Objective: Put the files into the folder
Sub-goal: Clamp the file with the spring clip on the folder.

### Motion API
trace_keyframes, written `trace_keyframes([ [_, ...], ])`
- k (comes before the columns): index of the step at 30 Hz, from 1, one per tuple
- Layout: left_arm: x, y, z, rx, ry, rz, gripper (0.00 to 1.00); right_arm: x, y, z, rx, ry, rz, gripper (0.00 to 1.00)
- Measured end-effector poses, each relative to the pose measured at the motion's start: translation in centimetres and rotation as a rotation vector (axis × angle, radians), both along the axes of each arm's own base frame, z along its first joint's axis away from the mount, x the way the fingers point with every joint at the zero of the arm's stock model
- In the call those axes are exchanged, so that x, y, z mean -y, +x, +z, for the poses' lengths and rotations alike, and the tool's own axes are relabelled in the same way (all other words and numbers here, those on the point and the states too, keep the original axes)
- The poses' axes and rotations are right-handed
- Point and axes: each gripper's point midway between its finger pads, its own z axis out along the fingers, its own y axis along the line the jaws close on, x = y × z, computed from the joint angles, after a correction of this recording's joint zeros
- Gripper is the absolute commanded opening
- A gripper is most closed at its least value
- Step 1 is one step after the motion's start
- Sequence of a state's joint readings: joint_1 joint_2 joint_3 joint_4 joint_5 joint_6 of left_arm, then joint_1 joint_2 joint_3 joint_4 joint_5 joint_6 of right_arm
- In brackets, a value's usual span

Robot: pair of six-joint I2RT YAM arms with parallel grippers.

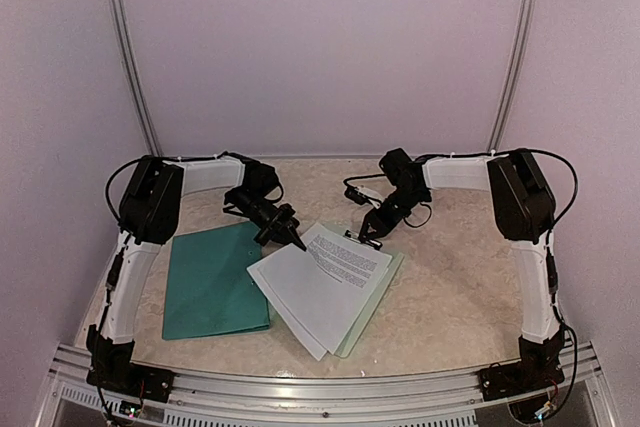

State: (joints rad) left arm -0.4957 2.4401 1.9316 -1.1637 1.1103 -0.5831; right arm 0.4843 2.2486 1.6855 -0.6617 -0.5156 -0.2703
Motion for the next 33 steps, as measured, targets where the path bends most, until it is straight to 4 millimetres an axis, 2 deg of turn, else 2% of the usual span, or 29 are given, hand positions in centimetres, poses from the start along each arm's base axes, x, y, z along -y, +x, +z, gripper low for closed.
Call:
trace_keyframes([
  [5,0.3,0.1,0.1,-0.013,0.007,-0.001,0.0,-0.1,0.0,0.0,0.005,-0.006,0.002,0.0],
  [11,0.3,0.1,-0.7,-0.049,0.024,0.0,0.0,-0.3,-0.2,0.0,0.008,-0.007,0.007,0.0],
  [33,0.7,1.5,-0.7,-0.033,0.014,0.005,0.0,-0.5,-0.3,0.0,0.016,-0.02,0.009,0.0],
])
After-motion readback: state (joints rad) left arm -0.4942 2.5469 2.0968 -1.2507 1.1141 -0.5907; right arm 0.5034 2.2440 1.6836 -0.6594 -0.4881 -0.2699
